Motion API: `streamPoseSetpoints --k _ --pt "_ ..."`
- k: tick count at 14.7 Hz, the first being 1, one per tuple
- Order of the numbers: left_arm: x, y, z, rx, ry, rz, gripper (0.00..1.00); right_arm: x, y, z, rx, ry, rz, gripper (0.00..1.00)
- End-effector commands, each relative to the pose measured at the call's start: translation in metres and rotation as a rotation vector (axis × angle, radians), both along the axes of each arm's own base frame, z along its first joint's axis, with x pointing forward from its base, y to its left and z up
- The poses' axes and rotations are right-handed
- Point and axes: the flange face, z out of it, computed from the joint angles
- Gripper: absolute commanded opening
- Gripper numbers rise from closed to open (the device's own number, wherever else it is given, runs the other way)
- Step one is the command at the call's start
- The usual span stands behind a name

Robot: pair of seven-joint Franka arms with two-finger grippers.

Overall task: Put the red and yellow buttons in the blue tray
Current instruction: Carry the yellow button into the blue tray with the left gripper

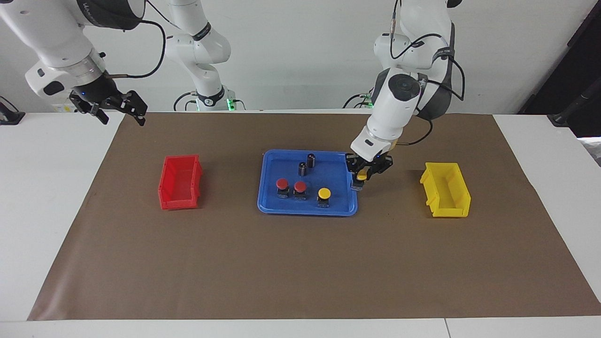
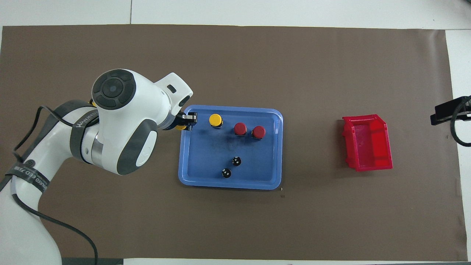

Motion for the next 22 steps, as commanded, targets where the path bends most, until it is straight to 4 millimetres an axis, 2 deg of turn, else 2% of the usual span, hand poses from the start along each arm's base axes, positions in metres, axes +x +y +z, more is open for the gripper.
streamPoseSetpoints --k 1,3,4,8,11,12,13,14,15,17,20,22 --pt "-0.003 -0.010 -0.011 -0.008 0.001 0.014 0.01 -0.008 0.009 0.000 0.001 0.008 0.028 1.00" --pt "-0.014 -0.021 -0.023 -0.010 -0.004 0.014 0.01 -0.008 0.009 0.000 0.002 0.006 0.028 1.00" --pt "-0.016 -0.024 -0.035 -0.008 -0.003 0.015 0.01 -0.008 0.009 0.000 0.002 0.006 0.028 1.00" --pt "-0.014 -0.035 -0.065 -0.003 -0.002 0.024 0.01 -0.008 0.009 0.000 0.002 0.008 0.028 1.00" --pt "-0.013 -0.032 -0.070 0.004 0.006 0.025 0.02 -0.008 0.009 0.000 0.002 0.006 0.028 1.00" --pt "-0.014 -0.032 -0.070 0.006 0.010 0.025 0.08 -0.008 0.009 0.000 0.002 0.006 0.028 1.00" --pt "-0.014 -0.032 -0.069 0.007 0.013 0.024 0.20 -0.008 0.009 0.000 0.002 0.006 0.028 1.00" --pt "-0.014 -0.032 -0.069 0.009 0.015 0.024 0.45 -0.008 0.009 0.000 0.002 0.008 0.028 1.00" --pt "-0.015 -0.033 -0.069 0.009 0.016 0.026 0.59 -0.008 0.009 0.000 0.002 0.006 0.028 1.00" --pt "-0.015 -0.032 -0.069 0.011 0.020 0.033 0.61 -0.008 0.009 0.000 0.002 0.006 0.028 1.00" --pt "-0.017 -0.032 -0.058 0.018 0.036 0.029 0.61 -0.008 0.009 0.000 0.002 0.006 0.028 1.00" --pt "-0.018 -0.027 -0.033 0.020 0.049 0.031 0.61 -0.008 0.009 0.000 0.002 0.006 0.028 1.00"
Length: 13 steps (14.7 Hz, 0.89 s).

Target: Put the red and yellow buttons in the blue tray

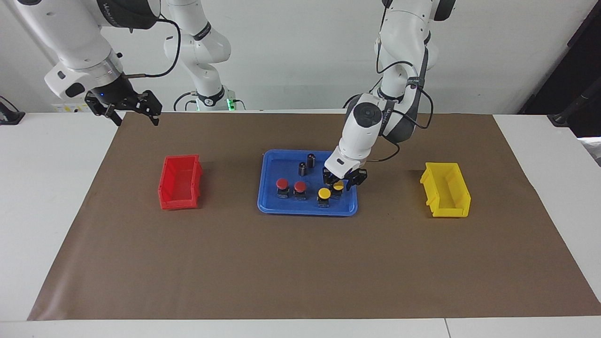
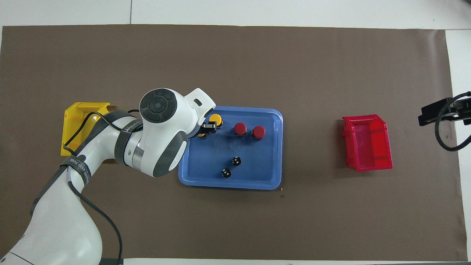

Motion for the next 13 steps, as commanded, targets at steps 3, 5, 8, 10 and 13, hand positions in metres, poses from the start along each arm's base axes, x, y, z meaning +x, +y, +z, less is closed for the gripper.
streamPoseSetpoints --k 3,5,8,10,13 --pt "-0.010 0.012 0.070 0.010 0.047 0.011 0.67 -0.008 -0.002 0.001 0.002 0.005 0.007 1.00" --pt "-0.014 0.031 0.096 0.019 0.066 0.025 0.79 -0.008 -0.002 0.001 0.002 0.005 0.007 1.00" --pt "0.001 0.098 0.129 0.039 0.102 0.029 1.00 -0.008 -0.002 0.001 0.002 0.005 0.007 1.00" --pt "0.014 0.155 0.160 0.019 0.077 0.026 1.00 -0.008 -0.002 0.001 0.002 0.005 0.007 1.00" --pt "0.024 0.233 0.207 0.055 0.069 -0.012 1.00 -0.008 -0.003 0.001 0.002 0.003 0.006 1.00"
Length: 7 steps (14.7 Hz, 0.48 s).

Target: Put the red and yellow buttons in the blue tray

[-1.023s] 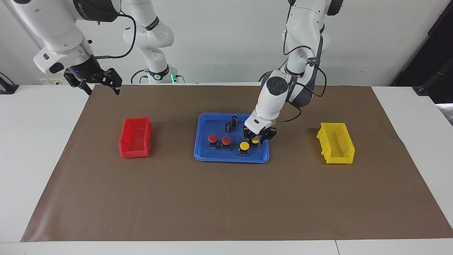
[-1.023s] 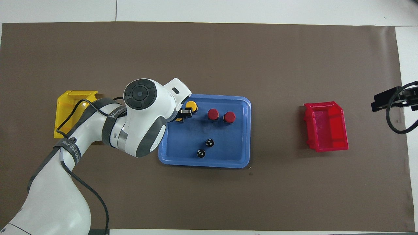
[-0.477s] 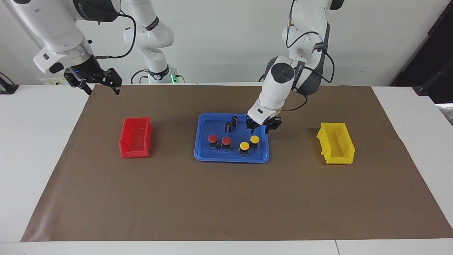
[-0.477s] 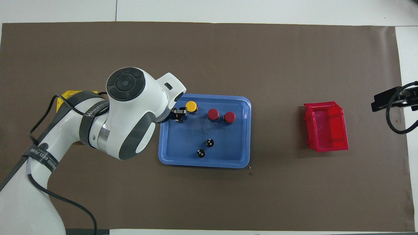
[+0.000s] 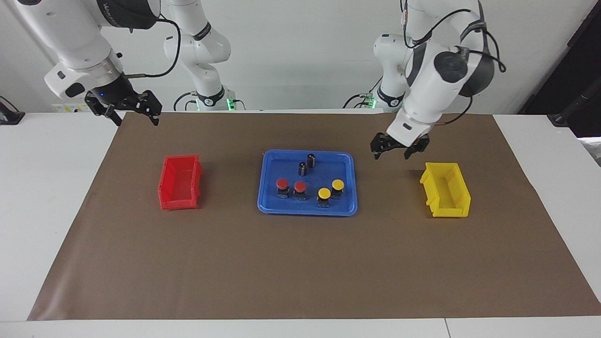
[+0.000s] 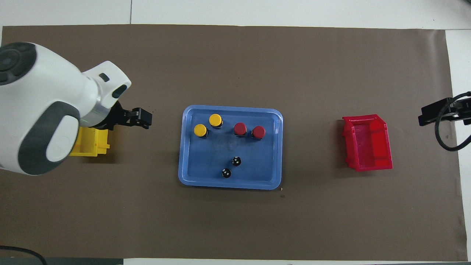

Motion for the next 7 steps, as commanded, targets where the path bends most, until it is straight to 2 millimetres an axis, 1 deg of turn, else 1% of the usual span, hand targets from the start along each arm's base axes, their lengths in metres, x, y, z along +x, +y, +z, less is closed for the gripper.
streamPoseSetpoints --k 1,2,3,4,6,7 --pt "0.003 0.062 0.044 0.007 0.005 -0.048 1.00 -0.008 -0.002 0.002 0.002 0.002 0.007 1.00" --pt "0.002 0.085 0.056 -0.004 0.004 -0.056 1.00 -0.008 -0.003 0.001 0.002 0.003 0.006 1.00" --pt "0.000 0.102 0.071 -0.013 -0.009 -0.054 1.00 -0.008 -0.003 0.002 0.002 0.000 0.004 1.00" --pt "0.000 0.109 0.086 -0.017 -0.031 -0.043 1.00 -0.008 -0.003 0.001 0.002 0.002 0.004 1.00" --pt "0.000 0.108 0.110 -0.007 -0.038 -0.053 1.00 -0.008 -0.003 0.002 0.002 0.000 0.004 1.00" --pt "0.000 0.107 0.112 -0.006 -0.036 -0.056 1.00 -0.008 -0.003 0.002 0.002 0.000 0.004 1.00"
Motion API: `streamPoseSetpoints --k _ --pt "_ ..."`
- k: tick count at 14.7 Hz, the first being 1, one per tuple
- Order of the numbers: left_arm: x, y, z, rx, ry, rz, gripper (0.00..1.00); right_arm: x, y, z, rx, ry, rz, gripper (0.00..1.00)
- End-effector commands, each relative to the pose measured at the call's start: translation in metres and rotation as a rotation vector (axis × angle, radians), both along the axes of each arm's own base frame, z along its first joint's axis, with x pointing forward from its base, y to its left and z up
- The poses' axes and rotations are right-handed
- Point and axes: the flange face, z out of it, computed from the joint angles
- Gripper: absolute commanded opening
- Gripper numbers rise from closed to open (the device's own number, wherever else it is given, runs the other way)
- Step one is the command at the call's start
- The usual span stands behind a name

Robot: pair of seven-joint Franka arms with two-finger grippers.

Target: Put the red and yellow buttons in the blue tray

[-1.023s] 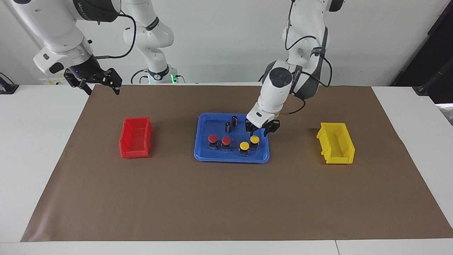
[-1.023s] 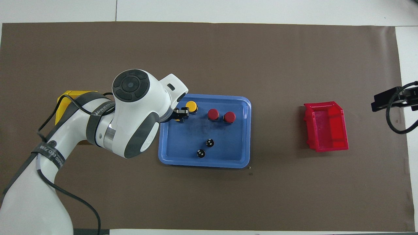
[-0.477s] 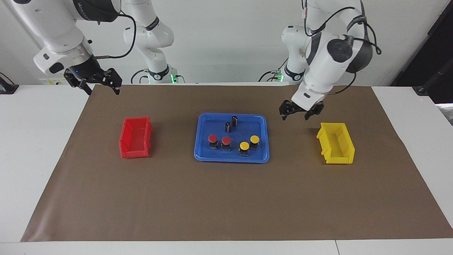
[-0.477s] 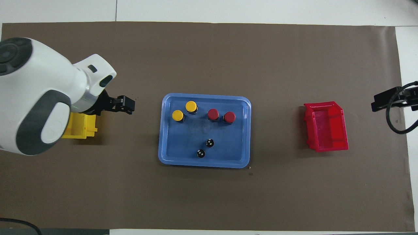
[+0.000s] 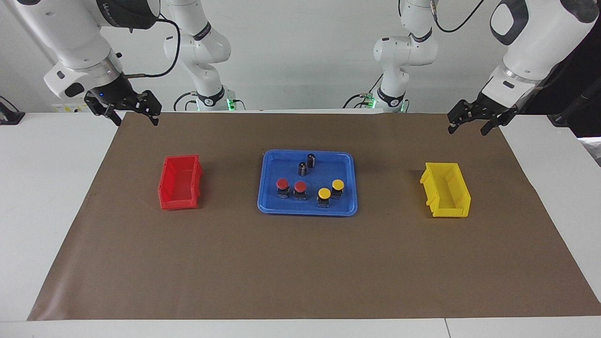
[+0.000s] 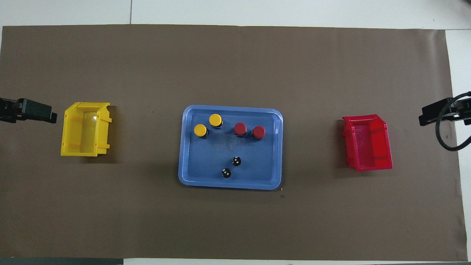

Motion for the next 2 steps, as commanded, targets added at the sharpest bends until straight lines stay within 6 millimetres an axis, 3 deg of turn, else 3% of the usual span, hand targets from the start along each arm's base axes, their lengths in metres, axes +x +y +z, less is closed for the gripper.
streamPoseSetpoints --k 1,2 --pt "0.0015 -0.0088 0.0142 0.015 0.005 -0.027 1.00 -0.0075 -0.0021 0.0015 0.002 0.001 0.006 1.00" --pt "0.0015 -0.0096 0.0142 0.015 0.005 -0.028 1.00 -0.0075 -0.0029 0.0015 0.002 0.001 0.005 1.00"
